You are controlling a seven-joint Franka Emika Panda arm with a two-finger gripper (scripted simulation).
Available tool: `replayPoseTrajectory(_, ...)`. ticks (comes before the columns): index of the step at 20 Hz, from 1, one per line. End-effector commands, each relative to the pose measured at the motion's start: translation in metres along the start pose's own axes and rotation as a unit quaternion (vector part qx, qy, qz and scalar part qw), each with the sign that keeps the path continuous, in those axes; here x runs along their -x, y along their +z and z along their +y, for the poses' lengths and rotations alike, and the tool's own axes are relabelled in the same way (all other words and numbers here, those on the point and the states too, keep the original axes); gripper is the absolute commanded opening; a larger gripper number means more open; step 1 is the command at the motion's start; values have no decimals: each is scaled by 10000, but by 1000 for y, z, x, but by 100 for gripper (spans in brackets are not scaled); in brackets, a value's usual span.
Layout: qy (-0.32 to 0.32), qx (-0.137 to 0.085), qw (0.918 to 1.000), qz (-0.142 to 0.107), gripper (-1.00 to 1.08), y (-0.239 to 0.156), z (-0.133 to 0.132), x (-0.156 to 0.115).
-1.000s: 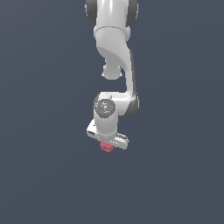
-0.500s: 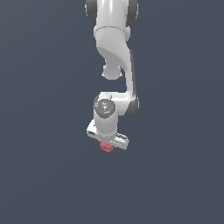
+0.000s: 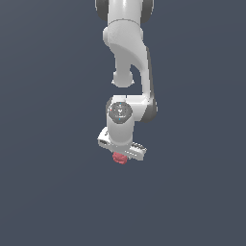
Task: Pick up the object and move it to a goal position.
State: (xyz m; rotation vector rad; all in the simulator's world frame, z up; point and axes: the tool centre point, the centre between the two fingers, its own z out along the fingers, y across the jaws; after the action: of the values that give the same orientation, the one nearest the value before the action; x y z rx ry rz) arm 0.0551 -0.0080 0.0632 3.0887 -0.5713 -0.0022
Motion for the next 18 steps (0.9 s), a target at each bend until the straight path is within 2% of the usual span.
replayPoseTrajectory(1, -4, -4, 10000, 6, -100, -15, -7, 5)
replayPoseTrajectory(18, -3, 1, 10000, 9, -100, -164, -81, 60)
